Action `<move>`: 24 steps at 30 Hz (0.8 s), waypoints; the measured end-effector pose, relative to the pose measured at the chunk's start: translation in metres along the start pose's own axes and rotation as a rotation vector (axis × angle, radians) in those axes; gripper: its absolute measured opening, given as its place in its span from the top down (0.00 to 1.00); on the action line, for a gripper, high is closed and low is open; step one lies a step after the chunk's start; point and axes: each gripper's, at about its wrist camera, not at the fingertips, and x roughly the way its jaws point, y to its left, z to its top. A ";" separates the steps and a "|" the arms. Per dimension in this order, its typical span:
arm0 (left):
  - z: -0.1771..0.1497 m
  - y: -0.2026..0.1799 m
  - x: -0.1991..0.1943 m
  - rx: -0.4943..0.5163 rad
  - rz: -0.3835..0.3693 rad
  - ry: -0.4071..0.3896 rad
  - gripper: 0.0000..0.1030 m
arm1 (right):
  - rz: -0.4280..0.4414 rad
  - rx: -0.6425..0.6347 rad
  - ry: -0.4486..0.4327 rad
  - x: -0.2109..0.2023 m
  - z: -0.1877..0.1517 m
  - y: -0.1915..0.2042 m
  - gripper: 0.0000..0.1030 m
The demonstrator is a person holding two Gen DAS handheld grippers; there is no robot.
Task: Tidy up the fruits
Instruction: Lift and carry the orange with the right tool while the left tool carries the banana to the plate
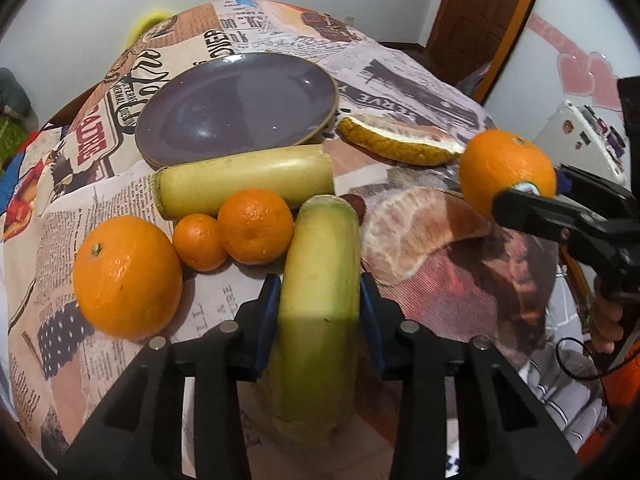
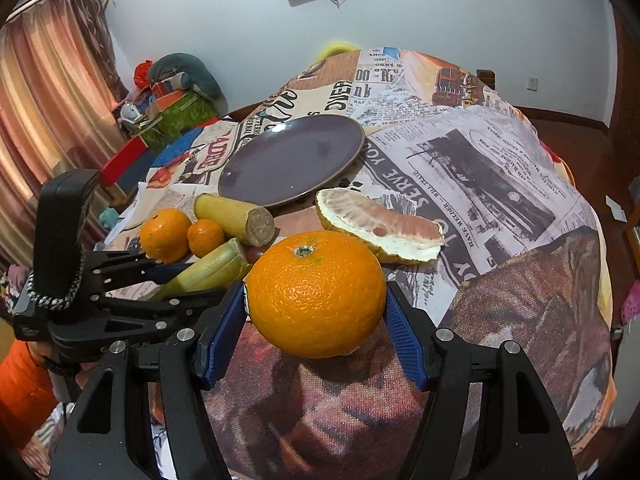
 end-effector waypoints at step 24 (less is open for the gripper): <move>0.012 0.022 -0.127 -0.134 -0.002 -0.355 0.63 | -0.014 -0.083 -0.185 -0.052 0.040 0.041 0.38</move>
